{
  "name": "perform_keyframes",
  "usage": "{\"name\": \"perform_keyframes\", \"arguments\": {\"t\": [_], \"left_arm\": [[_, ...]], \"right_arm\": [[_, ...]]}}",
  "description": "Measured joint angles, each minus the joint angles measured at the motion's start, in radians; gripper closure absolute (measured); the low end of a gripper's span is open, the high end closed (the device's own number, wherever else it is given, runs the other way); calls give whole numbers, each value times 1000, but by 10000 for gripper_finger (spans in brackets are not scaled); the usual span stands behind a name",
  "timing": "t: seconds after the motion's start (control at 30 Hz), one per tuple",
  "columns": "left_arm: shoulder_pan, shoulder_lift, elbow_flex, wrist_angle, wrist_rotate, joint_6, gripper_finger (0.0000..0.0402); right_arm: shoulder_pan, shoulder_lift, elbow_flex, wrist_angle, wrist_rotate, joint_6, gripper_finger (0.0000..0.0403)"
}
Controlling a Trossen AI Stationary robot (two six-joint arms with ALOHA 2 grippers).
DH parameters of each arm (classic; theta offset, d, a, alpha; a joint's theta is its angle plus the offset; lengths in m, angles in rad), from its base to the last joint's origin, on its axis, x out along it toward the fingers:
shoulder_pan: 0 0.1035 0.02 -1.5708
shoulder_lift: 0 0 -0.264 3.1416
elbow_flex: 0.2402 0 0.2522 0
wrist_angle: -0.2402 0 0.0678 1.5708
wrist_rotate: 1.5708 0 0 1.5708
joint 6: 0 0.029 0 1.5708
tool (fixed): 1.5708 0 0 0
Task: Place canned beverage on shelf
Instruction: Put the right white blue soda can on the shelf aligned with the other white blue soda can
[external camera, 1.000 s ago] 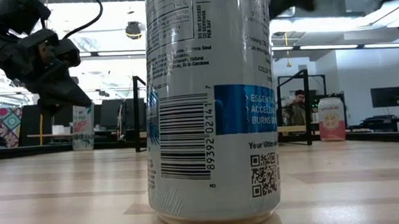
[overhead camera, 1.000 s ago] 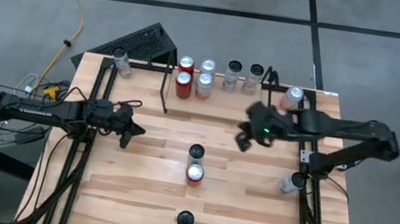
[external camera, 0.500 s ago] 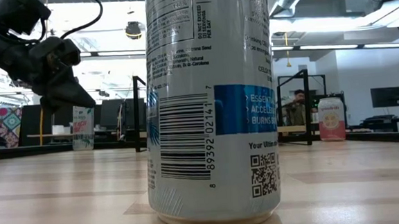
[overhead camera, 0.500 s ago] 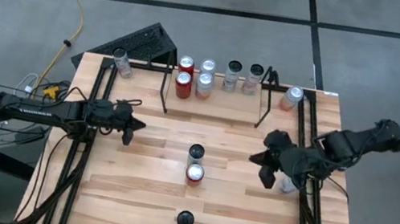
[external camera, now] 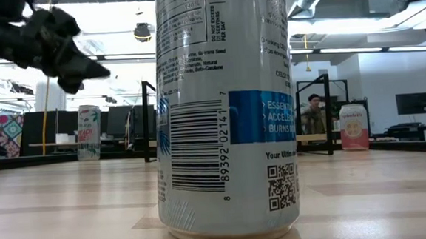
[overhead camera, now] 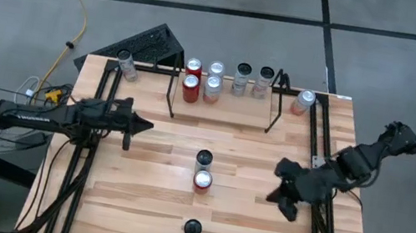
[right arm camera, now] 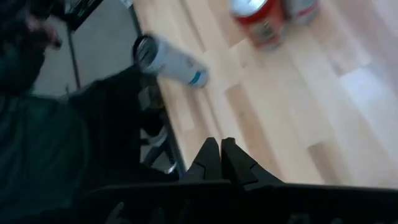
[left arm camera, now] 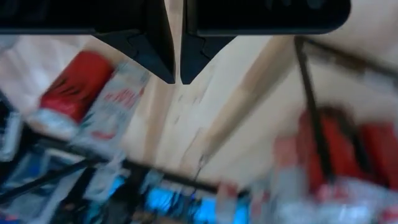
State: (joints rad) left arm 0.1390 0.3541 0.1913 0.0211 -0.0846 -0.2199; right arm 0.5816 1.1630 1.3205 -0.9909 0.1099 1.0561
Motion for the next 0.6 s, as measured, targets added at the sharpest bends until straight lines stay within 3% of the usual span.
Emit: {"name": "perform_keyframes", "arguments": {"t": [0.23,0.6], "left_arm": [[0,-155,0,-13,-1,51,391],[0,-309,0,-93,19,101,391]], "right_arm": [[67,-24,0,-122,121,-67,403],[-17,-32,0,-309,55,-43,401]]}}
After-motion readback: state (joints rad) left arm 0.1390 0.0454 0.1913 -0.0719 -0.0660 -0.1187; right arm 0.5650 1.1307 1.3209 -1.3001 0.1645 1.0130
